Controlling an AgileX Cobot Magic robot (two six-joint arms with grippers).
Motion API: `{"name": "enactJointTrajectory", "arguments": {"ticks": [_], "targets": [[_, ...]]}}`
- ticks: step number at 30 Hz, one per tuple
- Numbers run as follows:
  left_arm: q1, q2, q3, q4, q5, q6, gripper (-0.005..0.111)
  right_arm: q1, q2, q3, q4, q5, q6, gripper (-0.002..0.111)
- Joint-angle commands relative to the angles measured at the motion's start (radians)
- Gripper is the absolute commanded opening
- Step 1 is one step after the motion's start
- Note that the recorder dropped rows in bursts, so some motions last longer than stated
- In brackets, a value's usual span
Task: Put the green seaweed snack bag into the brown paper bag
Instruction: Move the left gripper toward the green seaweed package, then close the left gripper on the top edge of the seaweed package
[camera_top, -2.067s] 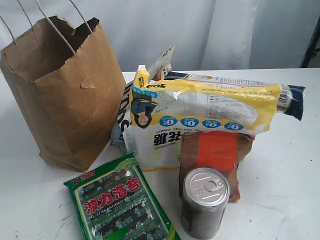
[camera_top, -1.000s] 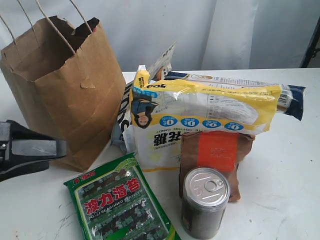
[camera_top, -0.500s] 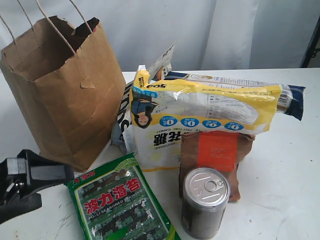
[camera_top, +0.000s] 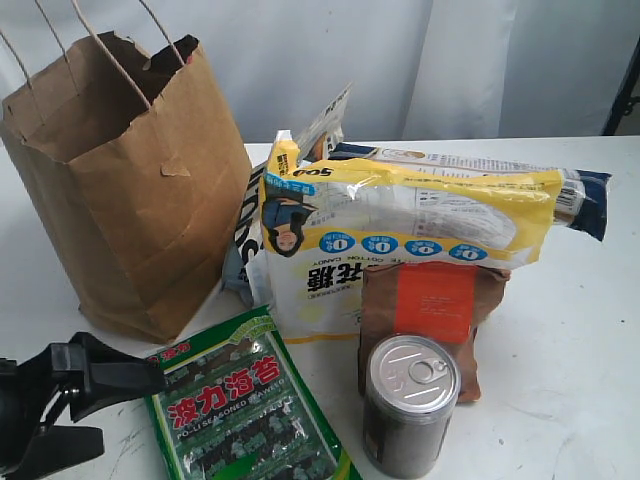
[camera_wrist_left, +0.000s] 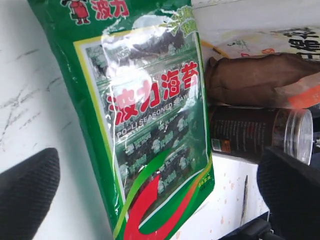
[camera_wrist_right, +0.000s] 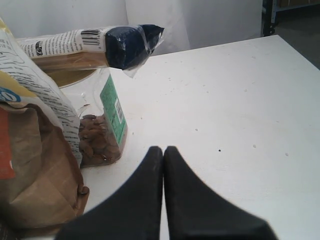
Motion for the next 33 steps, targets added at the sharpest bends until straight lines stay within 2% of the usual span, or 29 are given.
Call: {"name": "enactJointTrajectory", "arguments": {"ticks": [1, 11, 14, 16, 21, 33], "targets": [[0.003, 0.136, 0.004, -0.138, 0.036, 0.155, 0.103, -0.005, -0.002, 0.004, 0.002, -0.005, 0.003, 0.0], [-0.002, 0.333, -0.011, -0.265, 0.076, 0.337, 0.103, -0.005, -0.002, 0.004, 0.002, -0.005, 0.003, 0.0], [-0.045, 0.37, -0.031, -0.283, 0.052, 0.337, 0.103, -0.005, -0.002, 0.004, 0.002, -0.005, 0.003, 0.0], [-0.107, 0.397, -0.062, -0.342, 0.039, 0.353, 0.103, -0.005, -0.002, 0.004, 0.002, -0.005, 0.003, 0.0], [-0.209, 0.451, -0.11, -0.342, -0.014, 0.328, 0.103, -0.005, -0.002, 0.004, 0.002, -0.005, 0.003, 0.0], [-0.275, 0.598, -0.175, -0.342, -0.022, 0.336, 0.101, -0.005, -0.002, 0.004, 0.002, -0.005, 0.003, 0.0]]}}
